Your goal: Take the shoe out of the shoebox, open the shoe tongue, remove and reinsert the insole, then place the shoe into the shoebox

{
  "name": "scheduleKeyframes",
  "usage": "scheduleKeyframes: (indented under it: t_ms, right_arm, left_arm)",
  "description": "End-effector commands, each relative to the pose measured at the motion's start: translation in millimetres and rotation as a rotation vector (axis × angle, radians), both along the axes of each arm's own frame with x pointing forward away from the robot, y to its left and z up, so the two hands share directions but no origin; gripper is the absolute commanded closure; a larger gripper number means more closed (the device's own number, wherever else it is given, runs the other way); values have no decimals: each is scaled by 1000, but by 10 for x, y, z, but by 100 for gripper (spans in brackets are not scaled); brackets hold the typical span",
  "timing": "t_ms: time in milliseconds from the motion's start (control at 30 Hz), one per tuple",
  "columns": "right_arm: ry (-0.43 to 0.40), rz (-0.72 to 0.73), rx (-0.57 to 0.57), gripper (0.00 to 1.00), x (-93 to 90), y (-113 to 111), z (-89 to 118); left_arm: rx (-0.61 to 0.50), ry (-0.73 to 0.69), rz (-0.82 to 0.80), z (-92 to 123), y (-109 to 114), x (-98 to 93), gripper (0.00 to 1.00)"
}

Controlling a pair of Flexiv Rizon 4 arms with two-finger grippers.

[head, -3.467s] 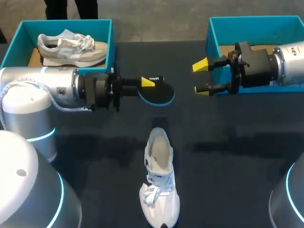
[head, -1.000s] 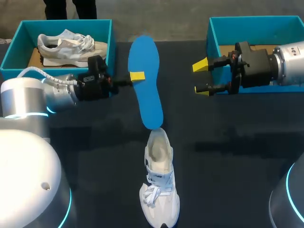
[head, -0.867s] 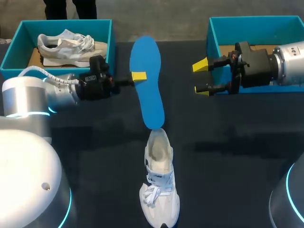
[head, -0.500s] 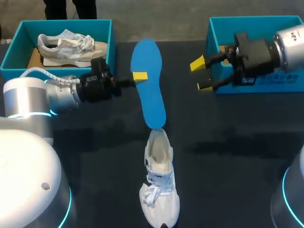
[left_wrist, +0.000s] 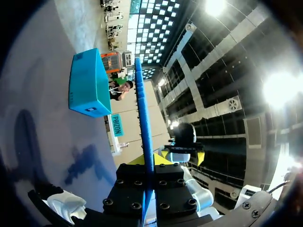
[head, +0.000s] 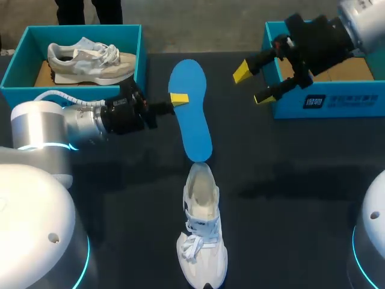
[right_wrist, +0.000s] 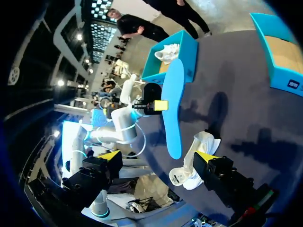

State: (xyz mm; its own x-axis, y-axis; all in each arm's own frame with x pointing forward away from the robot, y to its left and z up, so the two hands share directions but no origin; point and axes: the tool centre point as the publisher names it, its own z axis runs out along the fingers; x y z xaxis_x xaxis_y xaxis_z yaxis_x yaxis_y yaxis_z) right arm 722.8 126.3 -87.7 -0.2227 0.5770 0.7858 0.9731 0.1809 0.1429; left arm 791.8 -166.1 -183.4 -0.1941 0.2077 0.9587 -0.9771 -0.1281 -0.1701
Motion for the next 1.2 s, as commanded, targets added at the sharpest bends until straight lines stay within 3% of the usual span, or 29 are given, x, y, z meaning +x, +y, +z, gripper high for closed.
scheduleKeyframes:
  t_ms: [33, 567, 1200]
  right_arm:
    - [-29, -37, -261, 0, 23, 130, 96]
    - [-111, -98, -670, 0, 3, 646, 298]
    - [-171, -172, -748, 0, -103, 922, 311]
  left_arm:
    - [-2, 25, 6, -51, -42, 10, 100]
    - [1, 29, 11, -71, -59, 20, 100]
    - [1, 29, 11, -71, -59, 20, 100]
